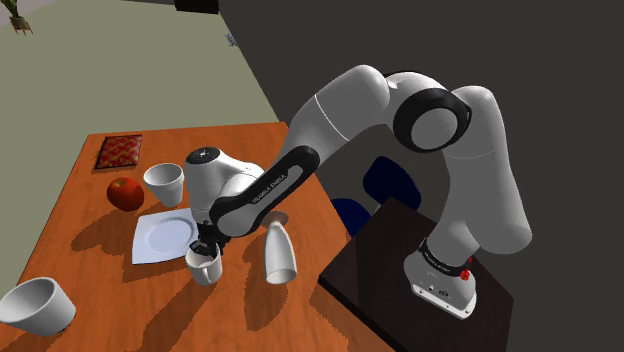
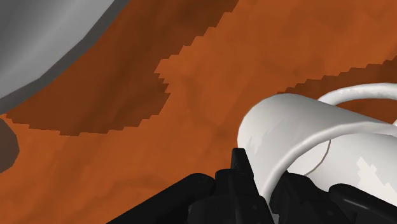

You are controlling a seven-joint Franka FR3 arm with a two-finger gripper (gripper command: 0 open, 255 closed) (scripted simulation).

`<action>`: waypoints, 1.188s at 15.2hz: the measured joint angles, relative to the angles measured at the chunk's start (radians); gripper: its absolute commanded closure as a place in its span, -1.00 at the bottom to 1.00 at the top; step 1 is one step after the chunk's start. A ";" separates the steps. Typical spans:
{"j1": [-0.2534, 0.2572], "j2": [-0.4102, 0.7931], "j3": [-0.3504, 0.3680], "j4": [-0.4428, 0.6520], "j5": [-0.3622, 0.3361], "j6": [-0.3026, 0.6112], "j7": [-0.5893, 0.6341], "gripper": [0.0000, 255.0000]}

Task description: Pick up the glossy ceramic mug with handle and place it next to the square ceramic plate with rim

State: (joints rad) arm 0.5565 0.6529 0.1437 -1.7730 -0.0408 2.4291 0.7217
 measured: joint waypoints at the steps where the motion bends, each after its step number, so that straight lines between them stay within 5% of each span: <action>1: 0.000 0.000 0.000 0.000 0.000 0.000 0.000 1.00; 3: 0.000 0.001 0.000 0.000 0.000 0.001 0.000 1.00; 4: 0.000 0.001 0.000 0.000 0.000 0.000 0.000 -1.00; 18: -0.011 -0.088 0.009 -0.004 0.011 -0.083 -0.006 -1.00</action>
State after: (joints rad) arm 0.5457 0.5649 0.1525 -1.7771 -0.0295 2.3464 0.7153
